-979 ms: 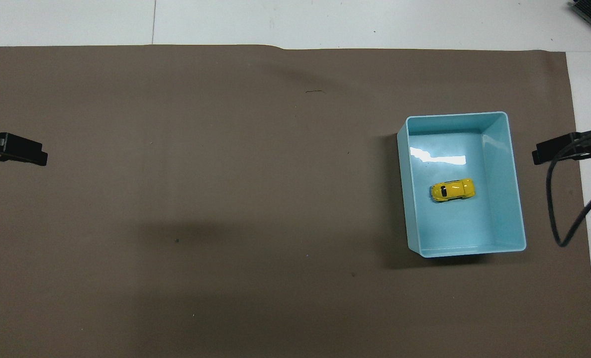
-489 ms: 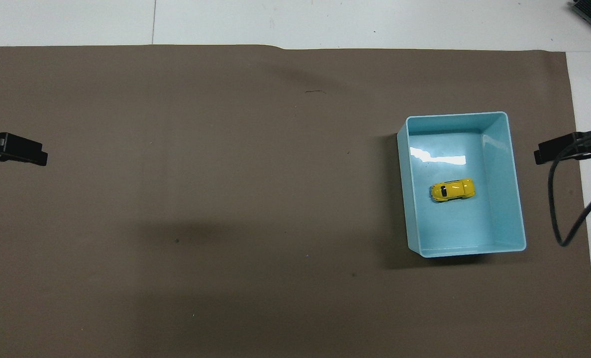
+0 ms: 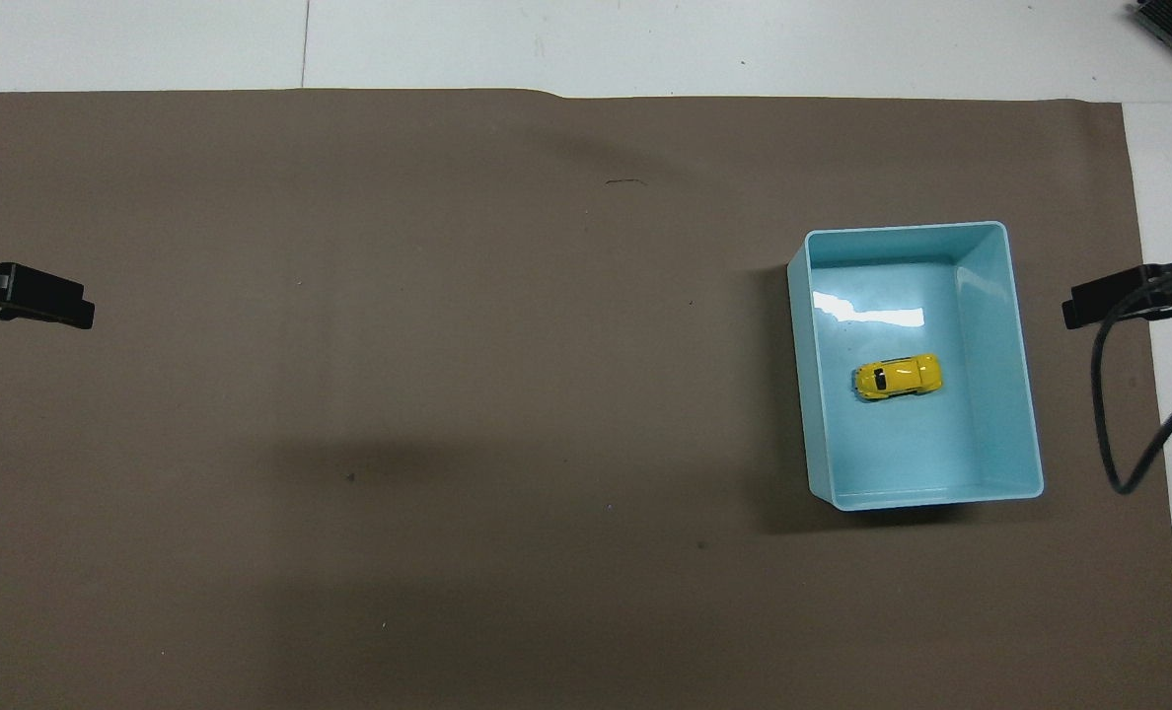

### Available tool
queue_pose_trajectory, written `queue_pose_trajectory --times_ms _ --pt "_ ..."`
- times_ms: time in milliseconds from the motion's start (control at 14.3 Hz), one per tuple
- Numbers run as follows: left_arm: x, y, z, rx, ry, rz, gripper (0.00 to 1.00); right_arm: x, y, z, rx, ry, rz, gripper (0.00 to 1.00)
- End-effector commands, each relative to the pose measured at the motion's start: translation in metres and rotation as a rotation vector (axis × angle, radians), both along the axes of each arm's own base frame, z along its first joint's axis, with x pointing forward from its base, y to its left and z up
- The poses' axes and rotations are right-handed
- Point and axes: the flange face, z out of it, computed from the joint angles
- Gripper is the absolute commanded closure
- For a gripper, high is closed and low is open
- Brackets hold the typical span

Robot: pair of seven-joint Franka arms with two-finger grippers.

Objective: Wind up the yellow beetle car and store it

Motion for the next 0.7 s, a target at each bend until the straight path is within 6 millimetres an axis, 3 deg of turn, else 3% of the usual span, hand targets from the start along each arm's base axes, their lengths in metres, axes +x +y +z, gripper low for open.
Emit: queue_pose_trajectory --times_ms 0,629 --pt "-0.0051 0.0004 0.0038 0.017 0.007 0.009 0.0 -0.008 -0.0012 0.001 0.0 0.003 -0.012 0.0" --pt "-0.0051 0.0004 0.0038 0.017 0.007 0.009 0.0 -0.0054 -0.0014 0.0009 -0.002 -0.007 -0.01 0.0"
